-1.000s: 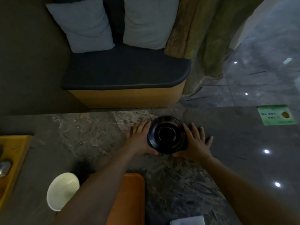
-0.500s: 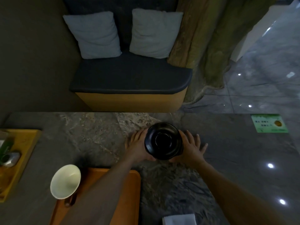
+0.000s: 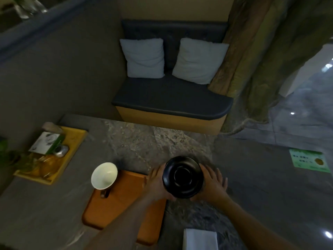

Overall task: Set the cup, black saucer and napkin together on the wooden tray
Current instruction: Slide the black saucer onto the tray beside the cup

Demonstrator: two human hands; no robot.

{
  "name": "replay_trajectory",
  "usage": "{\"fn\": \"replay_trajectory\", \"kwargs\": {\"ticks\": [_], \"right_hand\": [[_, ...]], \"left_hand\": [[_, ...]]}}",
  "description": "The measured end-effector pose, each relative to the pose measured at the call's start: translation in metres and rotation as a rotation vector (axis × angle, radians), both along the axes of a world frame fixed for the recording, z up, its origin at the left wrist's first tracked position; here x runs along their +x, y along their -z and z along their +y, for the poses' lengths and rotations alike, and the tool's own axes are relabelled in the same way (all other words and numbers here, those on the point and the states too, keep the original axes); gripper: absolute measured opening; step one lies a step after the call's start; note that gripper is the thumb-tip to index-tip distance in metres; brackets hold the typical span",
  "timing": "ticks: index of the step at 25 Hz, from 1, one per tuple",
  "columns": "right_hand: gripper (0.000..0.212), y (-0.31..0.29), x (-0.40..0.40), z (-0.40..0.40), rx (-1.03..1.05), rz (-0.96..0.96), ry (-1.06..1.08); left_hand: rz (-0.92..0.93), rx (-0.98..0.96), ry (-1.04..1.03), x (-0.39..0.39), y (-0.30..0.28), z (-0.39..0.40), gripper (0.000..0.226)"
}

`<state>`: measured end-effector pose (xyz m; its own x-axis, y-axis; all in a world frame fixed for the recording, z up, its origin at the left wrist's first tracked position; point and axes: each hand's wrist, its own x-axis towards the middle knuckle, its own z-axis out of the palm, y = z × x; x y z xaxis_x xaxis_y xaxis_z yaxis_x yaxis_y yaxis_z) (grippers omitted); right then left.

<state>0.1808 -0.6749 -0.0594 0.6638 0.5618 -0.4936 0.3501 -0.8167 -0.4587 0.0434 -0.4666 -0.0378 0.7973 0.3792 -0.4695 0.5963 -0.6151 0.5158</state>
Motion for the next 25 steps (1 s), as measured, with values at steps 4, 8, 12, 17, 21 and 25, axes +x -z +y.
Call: {"fn": "replay_trajectory", "kwargs": {"ticks": [4, 8, 12, 17, 21, 25], "right_hand": [[0.135, 0.0, -0.036, 0.009, -0.006, 0.028, 0.01], [0.136, 0.001, -0.071, 0.022, -0.037, 0.087, 0.006], [0.136, 0.003, -0.105, 0.036, -0.022, 0.117, 0.047], [0.136, 0.017, -0.142, 0.05, -0.054, 0.085, 0.049], [0.128, 0.023, -0.165, 0.061, -0.063, 0.06, 0.063], [0.123, 0.022, -0.172, 0.07, -0.072, 0.041, 0.104]], "left_hand": [[-0.038, -0.021, -0.053, -0.041, 0.008, 0.002, 0.142], [-0.058, -0.028, -0.048, -0.078, 0.015, 0.014, 0.139], [-0.091, -0.06, -0.023, -0.109, 0.02, 0.031, 0.138], [-0.094, -0.08, -0.016, -0.139, 0.032, 0.048, 0.138], [-0.098, -0.068, -0.011, -0.157, 0.044, 0.057, 0.138], [-0.104, -0.046, -0.009, -0.161, 0.051, 0.068, 0.139]]}}
